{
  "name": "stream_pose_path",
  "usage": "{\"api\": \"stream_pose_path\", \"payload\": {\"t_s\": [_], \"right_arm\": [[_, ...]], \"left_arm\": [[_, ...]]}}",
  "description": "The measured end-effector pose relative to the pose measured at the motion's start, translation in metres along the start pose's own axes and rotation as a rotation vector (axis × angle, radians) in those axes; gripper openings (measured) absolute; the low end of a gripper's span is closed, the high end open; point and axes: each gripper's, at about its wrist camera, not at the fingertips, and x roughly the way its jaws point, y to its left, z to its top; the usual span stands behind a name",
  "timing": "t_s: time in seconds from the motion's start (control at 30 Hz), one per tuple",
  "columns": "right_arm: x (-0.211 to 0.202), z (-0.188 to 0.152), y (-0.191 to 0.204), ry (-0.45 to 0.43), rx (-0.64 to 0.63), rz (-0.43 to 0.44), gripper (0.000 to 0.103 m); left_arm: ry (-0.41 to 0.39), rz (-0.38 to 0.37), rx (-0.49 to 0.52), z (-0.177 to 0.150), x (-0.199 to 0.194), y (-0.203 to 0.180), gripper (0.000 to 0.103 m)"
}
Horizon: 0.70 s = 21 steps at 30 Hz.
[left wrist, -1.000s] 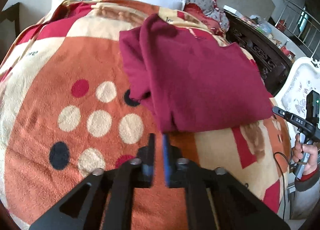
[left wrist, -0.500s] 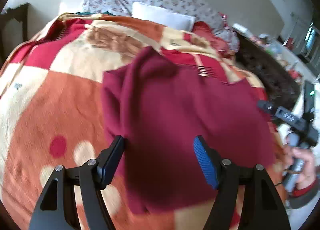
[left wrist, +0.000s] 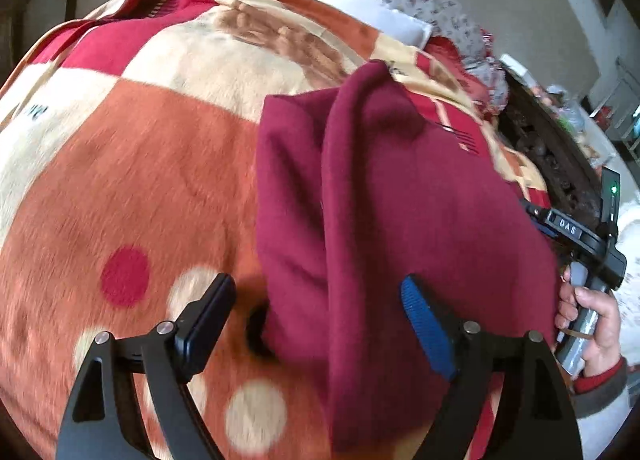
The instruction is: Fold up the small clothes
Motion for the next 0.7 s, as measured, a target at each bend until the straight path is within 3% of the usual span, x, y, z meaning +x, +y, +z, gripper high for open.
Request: {"api": "stream_pose_path", "payload": {"t_s": [0.13, 0.23, 0.47, 0.6, 0.7], "right_arm": [[-0.036, -0.02, 0.015, -0.001, 0.024, 0.179, 0.07], [-0.053, -0.041, 0.037, -0.014, -0.037, 0.222, 0.072], [-0.053, -0.087, 0.067, -0.024, -0.06, 0.179, 0.073], [-0.049, -0.1, 0.071, -0.065, -0.051, 0.164, 0.084], [-0.046, -0.101, 0.076, -0.074, -0.072, 0.179, 0.096]], "left_arm": [[-0.014, -0.01, 0.047, -0.025, -0.028, 0.002, 0.084], [-0.029, 0.011, 0.043, -0.04, -0.039, 0.004, 0.084], [-0.1, 0.139, 0.065, -0.055, -0.045, -0.008, 0.084], [-0.116, 0.179, 0.091, -0.055, -0.037, -0.016, 0.084], [-0.124, 0.166, 0.083, -0.057, -0.033, -0.016, 0.084]]}}
